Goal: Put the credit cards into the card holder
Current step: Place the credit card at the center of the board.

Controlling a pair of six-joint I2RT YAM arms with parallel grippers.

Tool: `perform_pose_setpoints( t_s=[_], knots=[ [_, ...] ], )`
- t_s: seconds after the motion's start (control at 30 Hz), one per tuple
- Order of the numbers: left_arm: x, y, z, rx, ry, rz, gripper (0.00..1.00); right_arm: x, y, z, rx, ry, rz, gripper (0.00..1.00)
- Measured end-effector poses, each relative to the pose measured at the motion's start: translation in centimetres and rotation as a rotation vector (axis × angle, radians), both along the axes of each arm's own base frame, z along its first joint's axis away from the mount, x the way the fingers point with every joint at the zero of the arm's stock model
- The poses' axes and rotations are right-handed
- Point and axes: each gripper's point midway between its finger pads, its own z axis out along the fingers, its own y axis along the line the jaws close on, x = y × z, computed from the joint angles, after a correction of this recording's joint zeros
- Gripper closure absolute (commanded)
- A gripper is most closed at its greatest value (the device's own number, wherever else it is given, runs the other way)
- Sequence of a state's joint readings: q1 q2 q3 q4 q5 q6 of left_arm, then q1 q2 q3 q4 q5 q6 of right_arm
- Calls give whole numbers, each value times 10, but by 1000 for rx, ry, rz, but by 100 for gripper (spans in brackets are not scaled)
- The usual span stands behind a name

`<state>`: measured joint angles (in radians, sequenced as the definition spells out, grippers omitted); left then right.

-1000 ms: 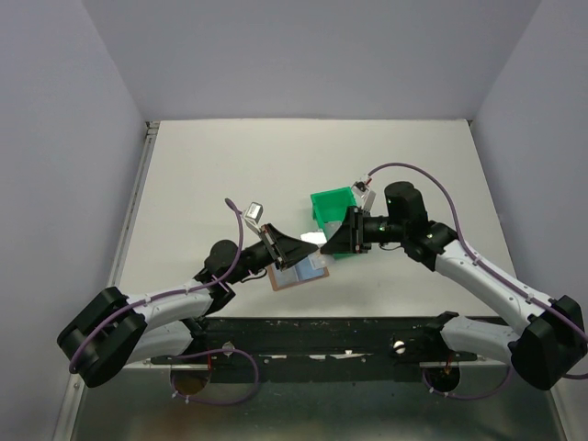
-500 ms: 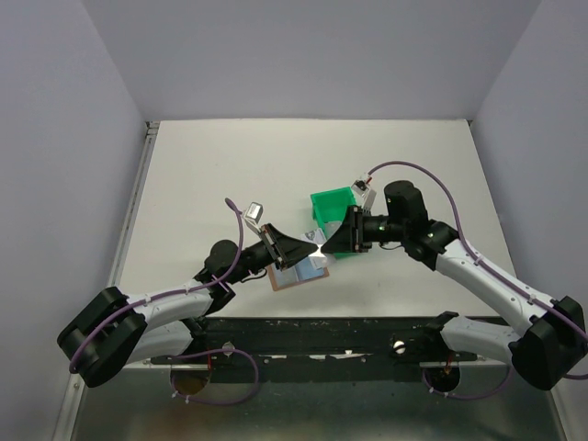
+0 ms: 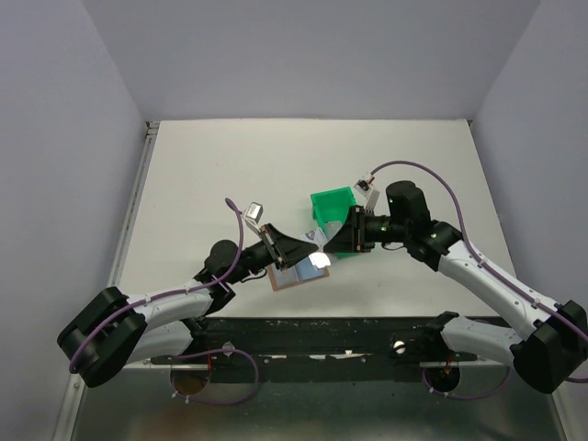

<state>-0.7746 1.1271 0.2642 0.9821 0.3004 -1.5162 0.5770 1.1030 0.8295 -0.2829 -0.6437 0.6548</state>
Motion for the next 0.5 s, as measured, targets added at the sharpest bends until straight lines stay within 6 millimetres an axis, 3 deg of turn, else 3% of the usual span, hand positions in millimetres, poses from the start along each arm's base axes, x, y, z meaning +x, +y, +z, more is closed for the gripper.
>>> perform_pose_setpoints(
  t_s=[0.5],
  knots=[
    [0, 0, -2, 3, 3, 0, 78, -1, -2, 4, 1, -15, -8, 81]
  ],
)
